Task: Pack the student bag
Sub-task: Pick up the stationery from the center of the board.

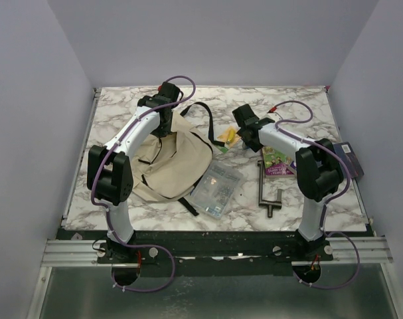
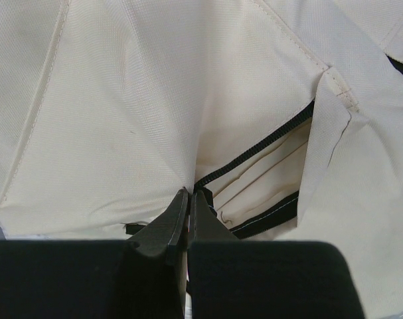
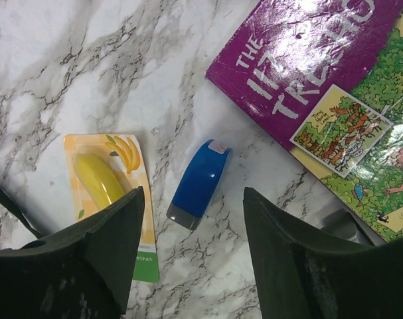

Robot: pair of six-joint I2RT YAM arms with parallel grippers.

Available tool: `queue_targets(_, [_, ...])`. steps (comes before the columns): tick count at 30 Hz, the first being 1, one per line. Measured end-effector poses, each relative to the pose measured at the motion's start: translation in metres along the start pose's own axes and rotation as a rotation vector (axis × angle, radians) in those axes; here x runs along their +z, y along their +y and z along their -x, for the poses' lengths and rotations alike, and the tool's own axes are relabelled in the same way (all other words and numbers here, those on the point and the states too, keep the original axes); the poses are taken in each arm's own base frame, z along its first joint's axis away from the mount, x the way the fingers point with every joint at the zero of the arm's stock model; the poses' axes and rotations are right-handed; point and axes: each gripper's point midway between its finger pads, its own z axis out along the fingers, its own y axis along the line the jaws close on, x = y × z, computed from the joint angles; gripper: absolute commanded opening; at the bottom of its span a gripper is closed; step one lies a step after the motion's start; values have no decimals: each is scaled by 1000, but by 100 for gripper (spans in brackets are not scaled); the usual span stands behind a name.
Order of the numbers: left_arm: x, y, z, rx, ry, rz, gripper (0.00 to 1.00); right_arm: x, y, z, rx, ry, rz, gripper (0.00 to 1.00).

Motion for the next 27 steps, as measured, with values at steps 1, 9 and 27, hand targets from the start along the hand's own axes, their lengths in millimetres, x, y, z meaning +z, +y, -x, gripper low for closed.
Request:
queue_targets(1, [0, 0, 0, 0, 0, 0, 0, 1, 0, 0, 2, 1, -1, 62])
queue_targets(9, [0, 0, 0, 0, 1, -1, 0, 12, -3, -6, 20, 12, -17, 35])
queue_targets(27, [0, -2, -1, 0, 3, -12, 0, -16, 21, -38, -117, 176, 336, 0])
